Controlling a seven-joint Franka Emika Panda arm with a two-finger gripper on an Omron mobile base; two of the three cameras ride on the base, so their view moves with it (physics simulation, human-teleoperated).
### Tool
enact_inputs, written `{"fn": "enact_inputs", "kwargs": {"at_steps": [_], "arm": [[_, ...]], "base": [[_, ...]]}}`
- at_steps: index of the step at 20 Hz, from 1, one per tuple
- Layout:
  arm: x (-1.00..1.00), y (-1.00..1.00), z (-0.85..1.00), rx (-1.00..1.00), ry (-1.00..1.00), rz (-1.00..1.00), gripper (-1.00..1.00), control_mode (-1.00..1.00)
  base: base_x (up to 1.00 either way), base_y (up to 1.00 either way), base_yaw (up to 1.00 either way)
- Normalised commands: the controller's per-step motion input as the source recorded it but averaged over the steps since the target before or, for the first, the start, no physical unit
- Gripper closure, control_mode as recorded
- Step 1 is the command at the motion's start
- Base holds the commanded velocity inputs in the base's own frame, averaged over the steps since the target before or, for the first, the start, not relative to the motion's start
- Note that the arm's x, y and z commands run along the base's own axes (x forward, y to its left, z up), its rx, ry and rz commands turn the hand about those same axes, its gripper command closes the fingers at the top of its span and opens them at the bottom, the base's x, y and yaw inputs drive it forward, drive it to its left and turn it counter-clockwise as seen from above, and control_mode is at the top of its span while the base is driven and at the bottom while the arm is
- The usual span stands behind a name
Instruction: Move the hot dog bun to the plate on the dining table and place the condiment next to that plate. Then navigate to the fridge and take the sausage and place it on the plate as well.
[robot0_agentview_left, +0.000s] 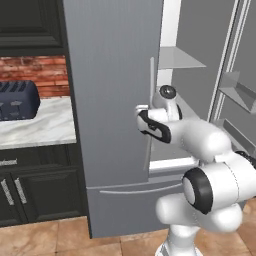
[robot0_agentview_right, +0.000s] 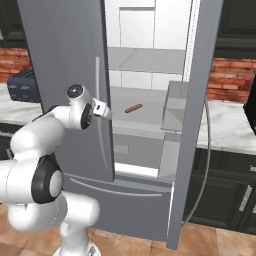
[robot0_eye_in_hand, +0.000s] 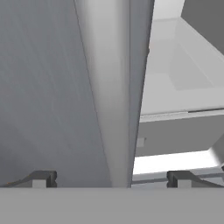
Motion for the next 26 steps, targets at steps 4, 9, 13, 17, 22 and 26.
{"fn": "enact_inputs", "kwargs": {"at_steps": [4, 9, 13, 17, 22, 26], "arm": [[0.44, -0.20, -0.38, 0.00, 0.00, -0.03, -1.00, -1.00], [0.55, -0.10, -0.44, 0.00, 0.00, 0.00, -1.00, -1.00], [0.33, 0.04, -0.30, 0.00, 0.00, 0.00, 1.00, -1.00], [-0.11, 0.56, -0.16, 0.00, 0.00, 0.01, 1.00, -1.00], [-0.55, 1.00, 0.01, 0.00, 0.00, 0.08, 1.00, -1.00], [-0.94, 1.00, 0.24, 0.00, 0.00, 0.10, 1.00, -1.00]], "base": [[0.00, 0.00, 0.00], [0.00, 0.00, 0.00], [0.00, 0.00, 0.00], [0.00, 0.00, 0.00], [0.00, 0.00, 0.00], [0.00, 0.00, 0.00]]}}
